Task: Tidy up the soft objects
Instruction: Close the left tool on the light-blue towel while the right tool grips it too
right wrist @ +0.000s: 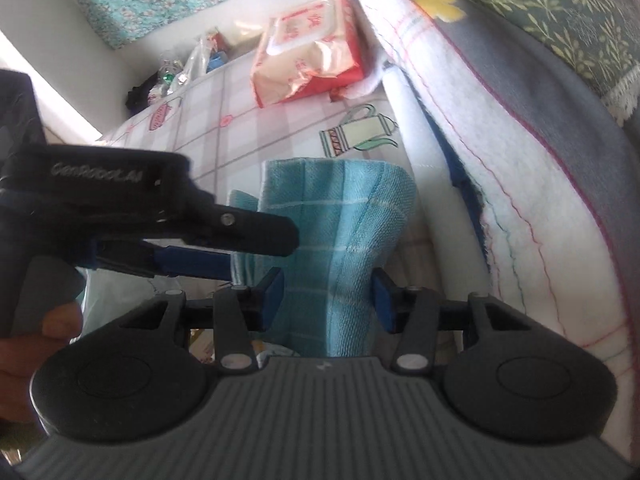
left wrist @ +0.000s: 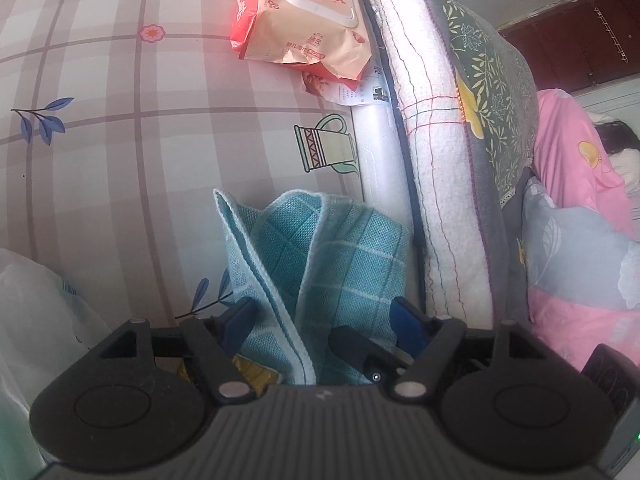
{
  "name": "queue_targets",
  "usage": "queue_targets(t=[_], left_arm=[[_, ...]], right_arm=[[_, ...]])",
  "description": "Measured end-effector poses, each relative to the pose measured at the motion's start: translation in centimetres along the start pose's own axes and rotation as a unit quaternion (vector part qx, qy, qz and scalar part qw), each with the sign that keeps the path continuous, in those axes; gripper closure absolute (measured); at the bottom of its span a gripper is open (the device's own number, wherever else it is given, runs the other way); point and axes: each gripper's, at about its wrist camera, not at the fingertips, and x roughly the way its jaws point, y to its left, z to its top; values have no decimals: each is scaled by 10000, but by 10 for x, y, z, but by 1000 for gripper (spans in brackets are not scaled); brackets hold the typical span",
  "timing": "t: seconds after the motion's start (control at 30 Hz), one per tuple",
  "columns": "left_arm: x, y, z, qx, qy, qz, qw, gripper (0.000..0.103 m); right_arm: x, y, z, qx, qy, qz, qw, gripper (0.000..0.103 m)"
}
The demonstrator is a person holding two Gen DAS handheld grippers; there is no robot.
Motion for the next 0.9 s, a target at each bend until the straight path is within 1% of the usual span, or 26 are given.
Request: queue_targets(t=[0.1,0.17,0.33,0.47,0.53,0.6,0.63,0.7,0.73,0.8,0.83,0.87,0.9], left_arm=[[-1,2,4,-16,15,-137,9999,28],[0,3,6,-14,52,-182,9998,27],[3,2,10,90,195,-263,9994,24],[9,-4,11,291,275,-172,9990,23],[12,-7,12,364,311,-59,9988,27],[15,-7,12,359,335,49,9988,39],[17,-6,13,349,356,107,9987,41],[19,-5,14,336,391,185,9985,52],[20,-4,15,317,384,193,9986,54],[20,-1,17,276,370,193,9987,63],[19,0,17,275,351,186,9988,66],[19,1,18,285,328,226,9988,74],[19,1,18,288,310,252,9988,79]], right_arm=[[-1,20,1,-473,-130,109,9987,56],[2,29,1,-660,-102,196,9976,56],[12,41,5,-869,-52,380,9955,54],[15,50,6,-1048,-81,491,9932,52],[16,55,4,-1155,-110,461,9922,52],[16,57,4,-1209,-130,519,9912,52],[15,57,3,-1230,-156,542,9908,51],[13,58,3,-1277,-208,560,9900,51],[12,57,3,-1276,-218,590,9898,51],[11,55,4,-1205,-223,631,9905,51],[10,53,4,-1150,-220,644,9910,51],[10,51,5,-1107,-246,605,9917,50],[8,49,5,-1070,-299,517,9925,48]])
